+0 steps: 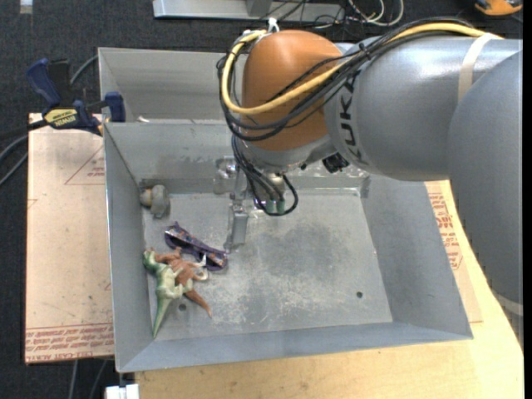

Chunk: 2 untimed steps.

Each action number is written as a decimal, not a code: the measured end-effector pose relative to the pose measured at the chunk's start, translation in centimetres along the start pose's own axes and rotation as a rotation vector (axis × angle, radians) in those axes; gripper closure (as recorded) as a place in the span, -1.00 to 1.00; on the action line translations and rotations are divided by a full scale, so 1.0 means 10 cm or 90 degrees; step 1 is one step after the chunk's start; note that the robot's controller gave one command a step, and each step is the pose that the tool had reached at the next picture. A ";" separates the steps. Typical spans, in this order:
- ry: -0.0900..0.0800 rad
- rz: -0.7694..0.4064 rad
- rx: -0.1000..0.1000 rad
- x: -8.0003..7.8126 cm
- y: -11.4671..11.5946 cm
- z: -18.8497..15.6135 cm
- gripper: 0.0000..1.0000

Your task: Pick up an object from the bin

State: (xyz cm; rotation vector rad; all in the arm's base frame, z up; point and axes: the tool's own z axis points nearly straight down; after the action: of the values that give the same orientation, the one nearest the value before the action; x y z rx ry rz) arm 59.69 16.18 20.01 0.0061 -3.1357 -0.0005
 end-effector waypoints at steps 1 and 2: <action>-0.004 0.003 -0.001 -0.01 -0.01 -0.05 -1.00; -0.003 0.153 -0.001 -0.04 0.19 1.01 -1.00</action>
Offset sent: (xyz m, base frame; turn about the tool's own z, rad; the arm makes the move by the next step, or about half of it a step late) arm 0.0028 0.0236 -0.1301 0.3040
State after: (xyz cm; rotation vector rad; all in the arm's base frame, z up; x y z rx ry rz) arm 60.04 18.07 9.91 -0.3715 -3.1179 -0.0030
